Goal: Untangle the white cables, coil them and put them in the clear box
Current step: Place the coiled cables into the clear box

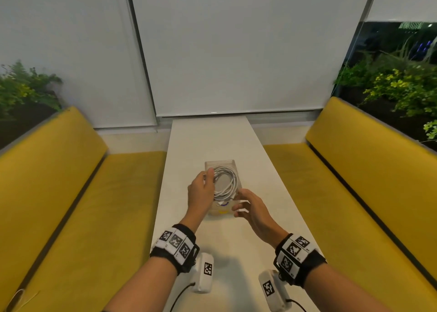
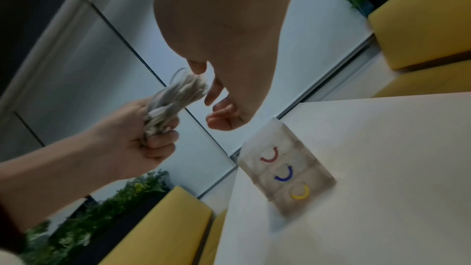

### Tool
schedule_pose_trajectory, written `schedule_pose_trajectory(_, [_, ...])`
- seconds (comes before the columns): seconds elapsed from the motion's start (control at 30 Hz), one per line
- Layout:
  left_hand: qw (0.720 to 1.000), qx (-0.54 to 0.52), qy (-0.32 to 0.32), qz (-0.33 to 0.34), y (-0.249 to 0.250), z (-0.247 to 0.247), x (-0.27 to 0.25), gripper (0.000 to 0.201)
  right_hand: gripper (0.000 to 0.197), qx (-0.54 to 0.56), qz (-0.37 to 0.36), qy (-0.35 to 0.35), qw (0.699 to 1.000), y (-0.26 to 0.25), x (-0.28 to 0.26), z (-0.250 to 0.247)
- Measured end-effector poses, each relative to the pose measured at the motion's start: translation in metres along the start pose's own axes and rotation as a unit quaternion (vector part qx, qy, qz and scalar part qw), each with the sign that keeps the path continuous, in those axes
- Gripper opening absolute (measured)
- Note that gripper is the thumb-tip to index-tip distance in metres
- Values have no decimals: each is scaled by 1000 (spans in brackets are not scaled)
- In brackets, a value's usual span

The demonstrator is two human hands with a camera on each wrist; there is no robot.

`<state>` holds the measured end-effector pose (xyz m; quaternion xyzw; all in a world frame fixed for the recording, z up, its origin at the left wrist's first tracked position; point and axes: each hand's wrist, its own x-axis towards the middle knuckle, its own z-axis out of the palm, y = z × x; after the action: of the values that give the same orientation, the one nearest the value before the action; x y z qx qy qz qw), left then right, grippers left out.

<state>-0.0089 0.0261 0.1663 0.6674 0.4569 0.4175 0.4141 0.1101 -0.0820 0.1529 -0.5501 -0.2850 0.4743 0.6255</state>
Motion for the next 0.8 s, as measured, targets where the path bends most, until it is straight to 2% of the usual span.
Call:
schedule_pose_trajectory(0.13, [998, -34, 0, -50, -15, -13, 14, 41, 27, -66, 72, 45, 994, 27, 22, -14])
schedule_pose_trajectory(0.27, [998, -32, -7, -50, -21, -18, 21, 43, 15, -101, 108, 97, 984, 56, 61, -14])
schedule_pose_trajectory(0.5, [998, -37, -11, -46, -25, -22, 37, 44, 17, -40, 138, 172, 975, 90, 116, 0])
schedule_pose_trajectory(0.8, [997, -36, 9, -73, -44, -30, 38, 45, 24, 49, 169, 234, 956, 111, 129, 14])
